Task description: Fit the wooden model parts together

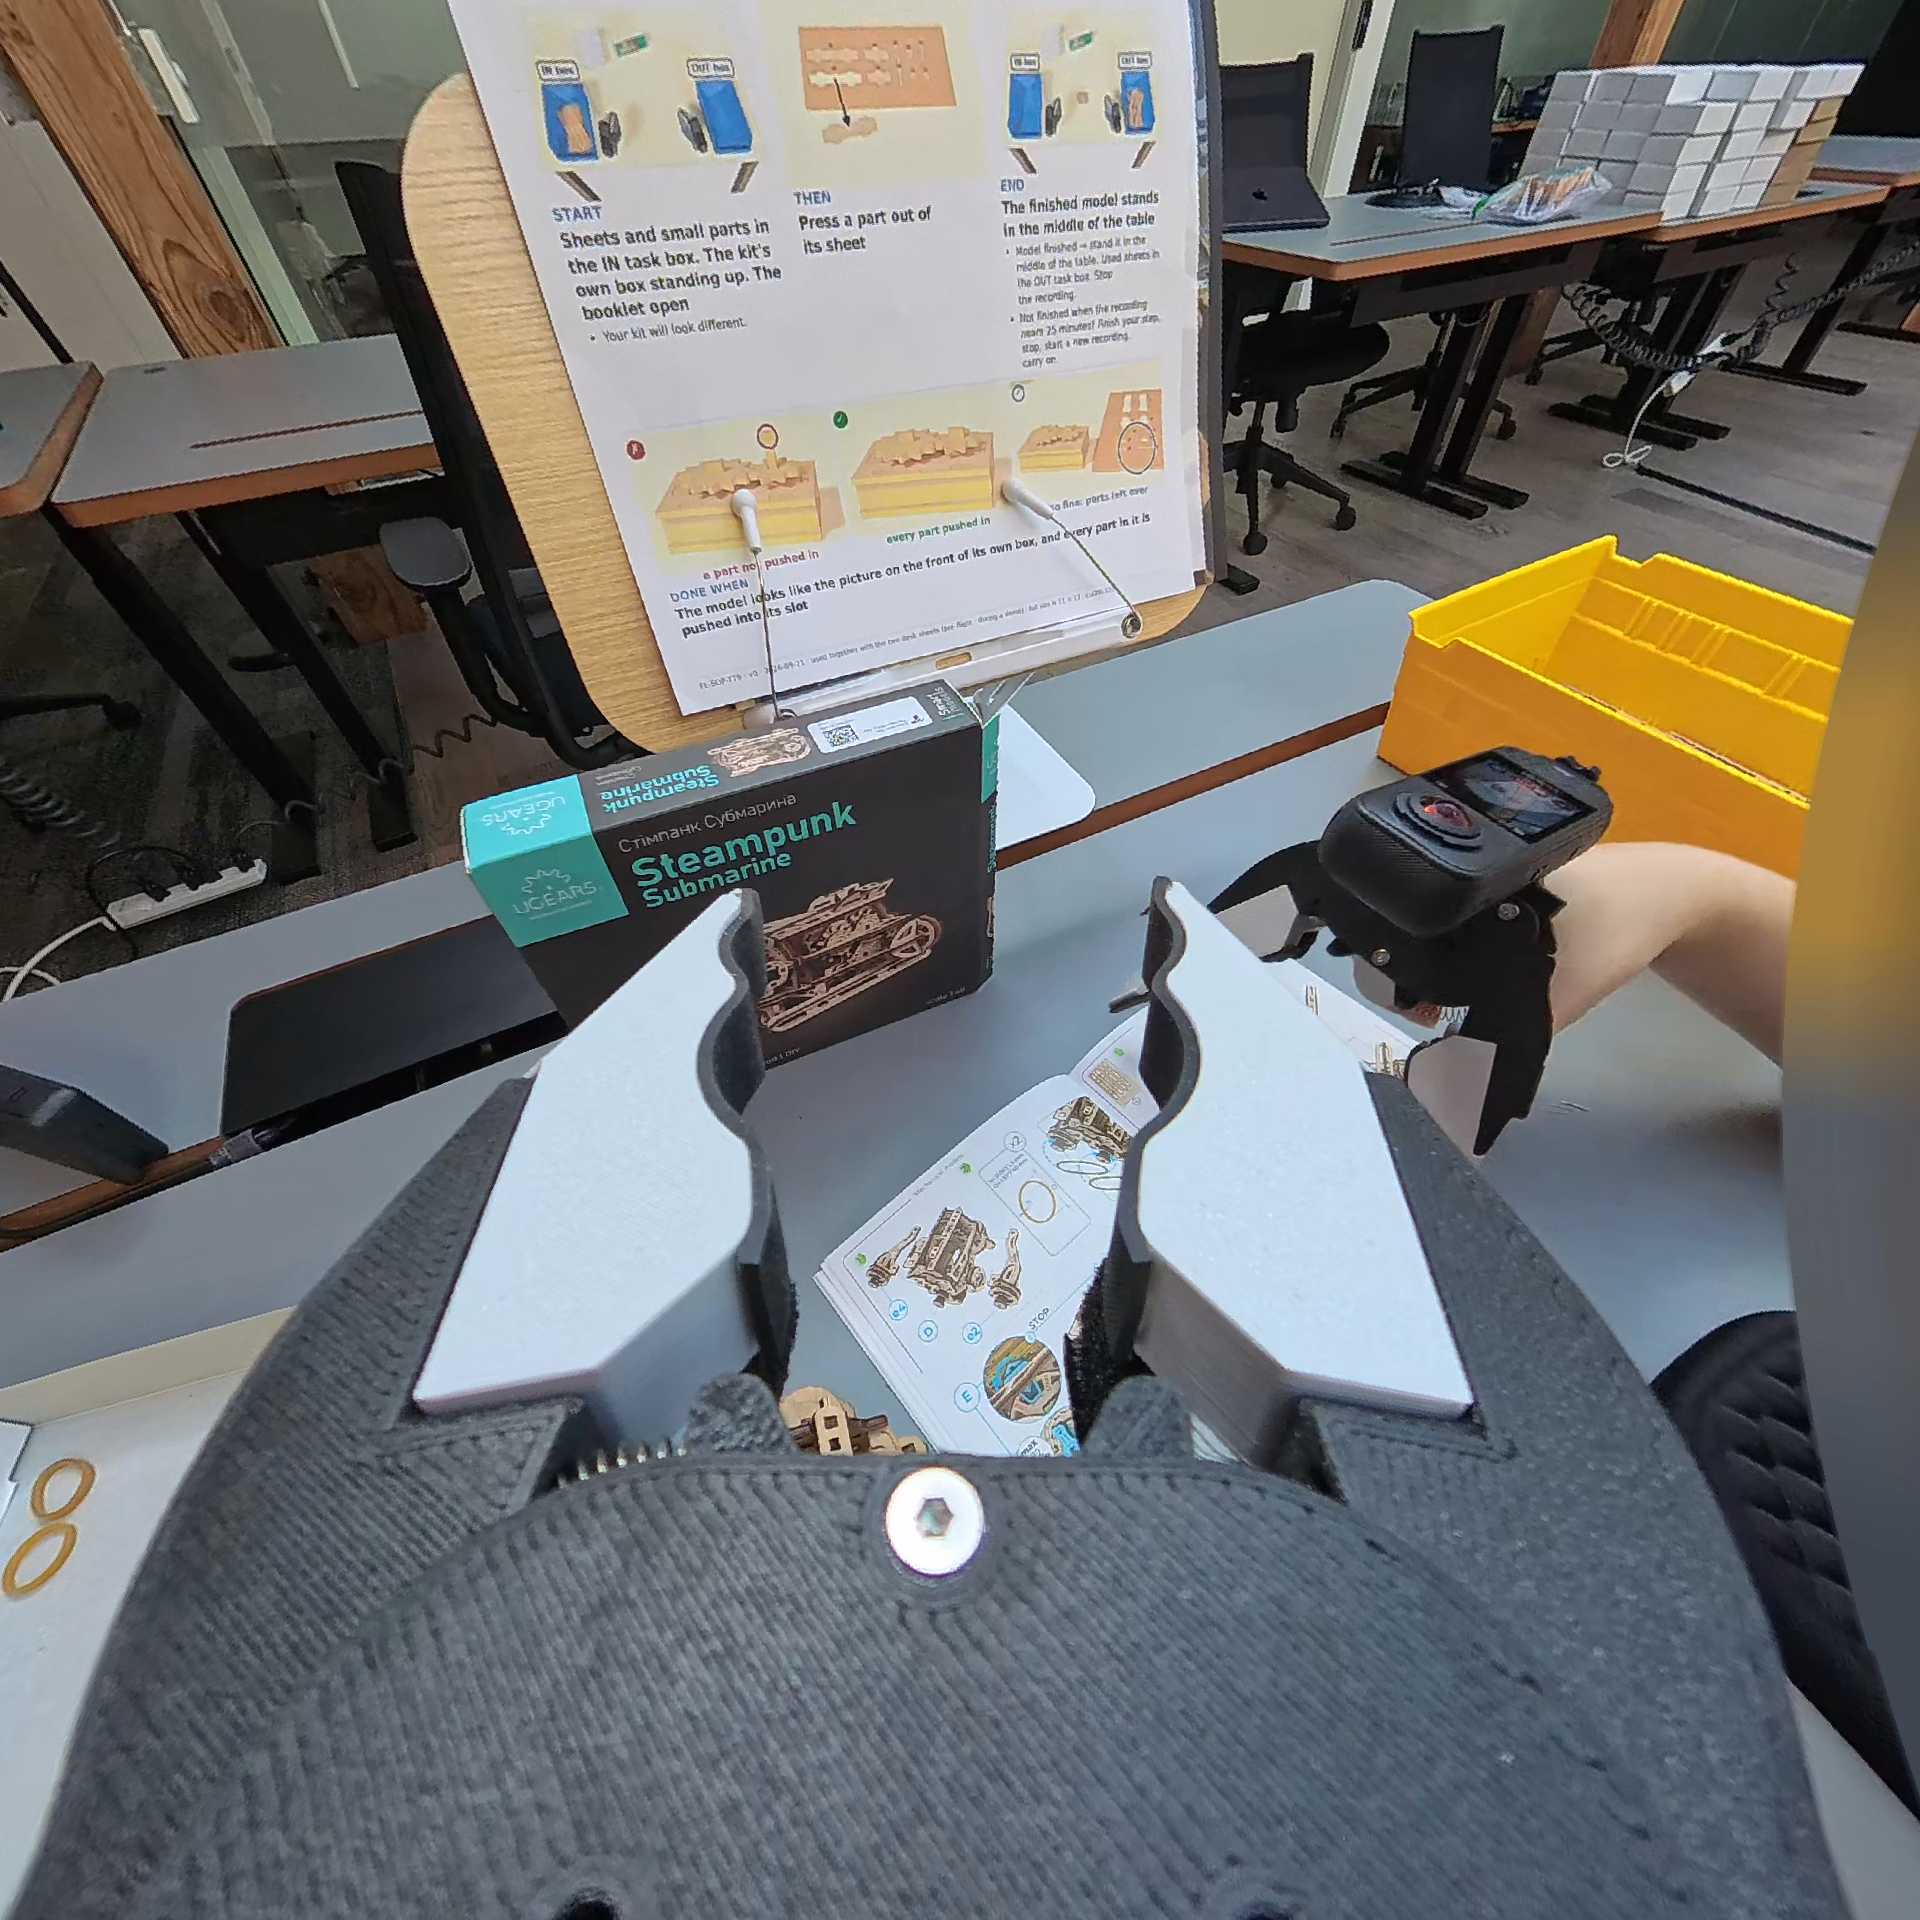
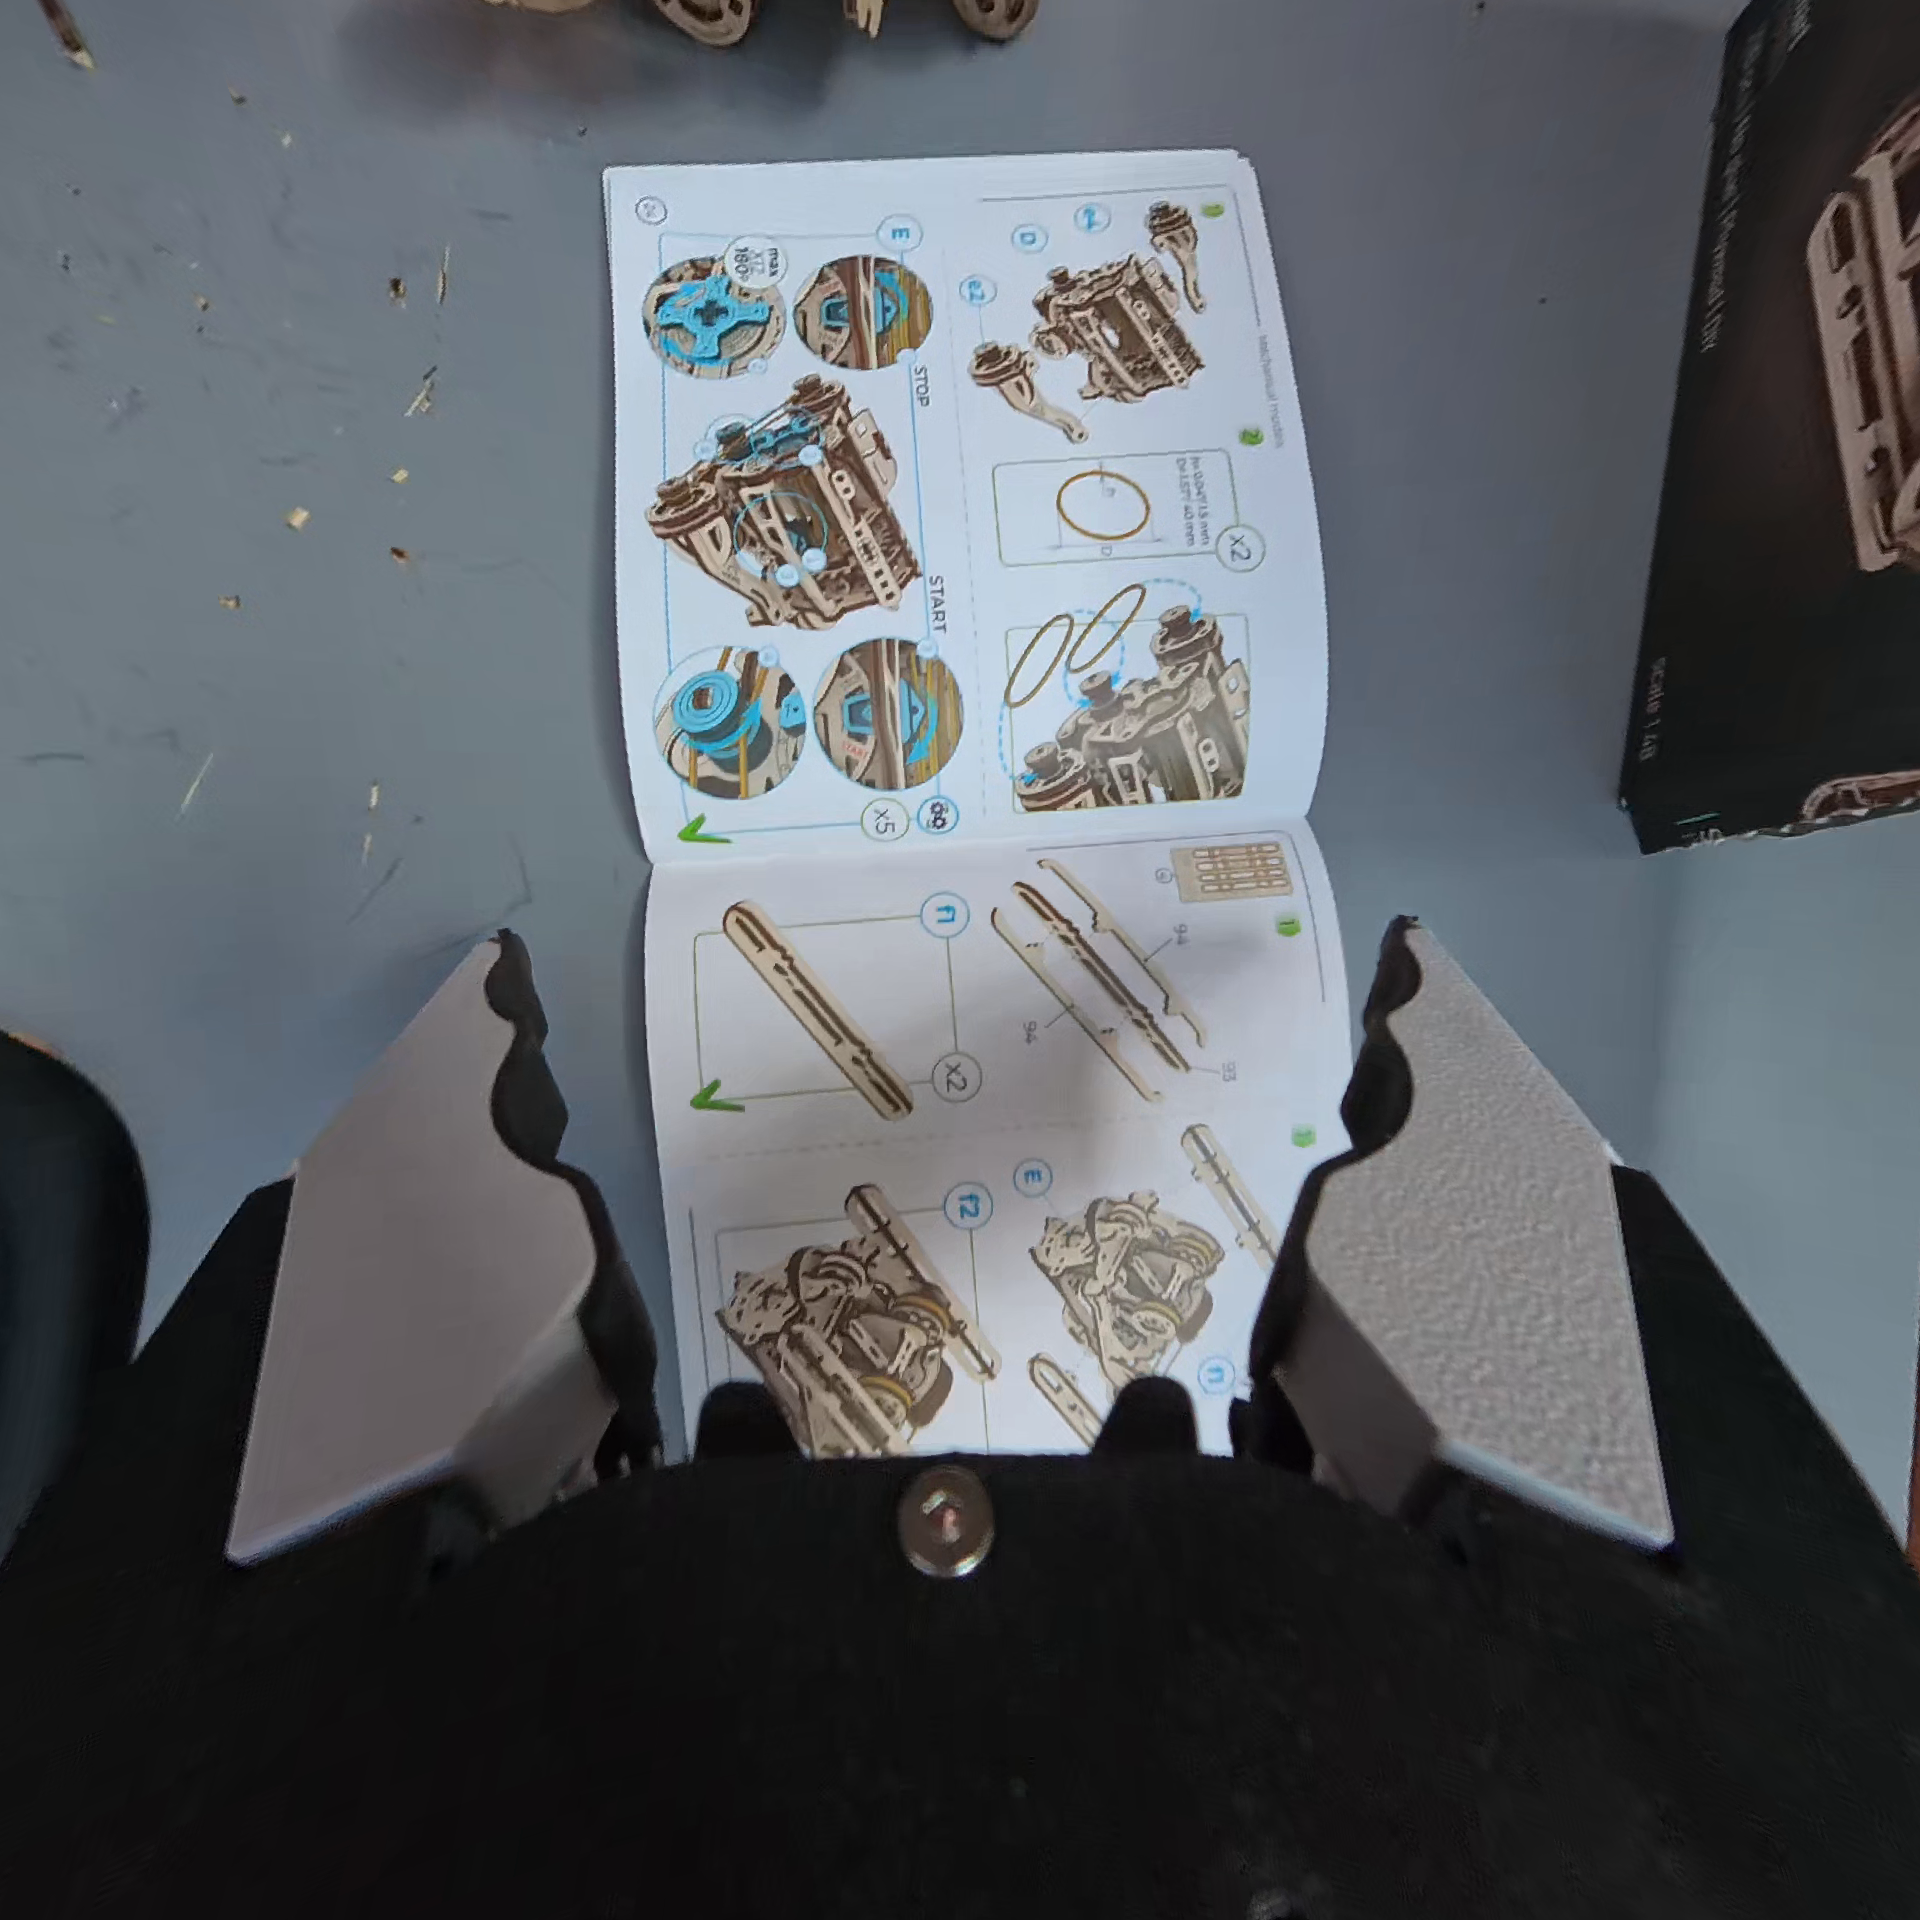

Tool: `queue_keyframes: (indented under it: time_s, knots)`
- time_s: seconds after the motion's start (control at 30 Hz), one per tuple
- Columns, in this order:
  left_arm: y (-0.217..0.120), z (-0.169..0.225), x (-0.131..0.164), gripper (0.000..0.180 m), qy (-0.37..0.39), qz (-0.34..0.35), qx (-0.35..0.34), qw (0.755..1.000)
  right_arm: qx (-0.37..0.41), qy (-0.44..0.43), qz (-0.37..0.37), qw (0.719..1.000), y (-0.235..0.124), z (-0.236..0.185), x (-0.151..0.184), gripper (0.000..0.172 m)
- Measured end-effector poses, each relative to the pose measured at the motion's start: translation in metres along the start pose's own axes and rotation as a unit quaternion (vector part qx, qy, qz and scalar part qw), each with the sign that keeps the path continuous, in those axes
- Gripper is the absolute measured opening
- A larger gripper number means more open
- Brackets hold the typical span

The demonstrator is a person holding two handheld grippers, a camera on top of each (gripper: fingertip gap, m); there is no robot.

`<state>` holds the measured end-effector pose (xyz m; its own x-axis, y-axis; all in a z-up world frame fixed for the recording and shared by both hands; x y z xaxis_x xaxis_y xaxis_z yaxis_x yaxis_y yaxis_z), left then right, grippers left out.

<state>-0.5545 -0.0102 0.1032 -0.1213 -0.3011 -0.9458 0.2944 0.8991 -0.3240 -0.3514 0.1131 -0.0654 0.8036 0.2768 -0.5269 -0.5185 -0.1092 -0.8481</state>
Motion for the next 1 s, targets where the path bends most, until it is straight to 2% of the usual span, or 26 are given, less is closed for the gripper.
queue_keyframes:
  time_s: [0.13, 0.37, 1.0]
  knots:
    - [0.001, 0.001, 0.000, 0.072, 0.002, -0.002, 0.000, 1.000, 0.005, 0.009, 0.018, 1.000, 0.013, 0.003, 0.000, 0.152]
    - [0.001, 0.001, 0.001, 0.072, 0.002, -0.003, 0.001, 1.000, -0.012, 0.015, -0.011, 1.000, 0.026, 0.005, 0.010, 0.152]
    - [0.003, 0.001, 0.001, 0.072, 0.000, -0.006, 0.004, 1.000, -0.002, 0.036, -0.037, 0.999, 0.023, 0.007, 0.011, 0.148]
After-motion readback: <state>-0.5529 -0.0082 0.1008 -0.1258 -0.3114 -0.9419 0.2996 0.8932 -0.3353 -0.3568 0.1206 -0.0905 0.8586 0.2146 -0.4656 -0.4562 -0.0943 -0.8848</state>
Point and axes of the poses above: each gripper's, where its closed fingertips meet, y out along the fingers, x out of its underside, z = x × y across the jaws, the point moved 10 cm from there along -y, back along the fingers, and after that the axes turned 4 degrees about -z, right-handed, at the moved point
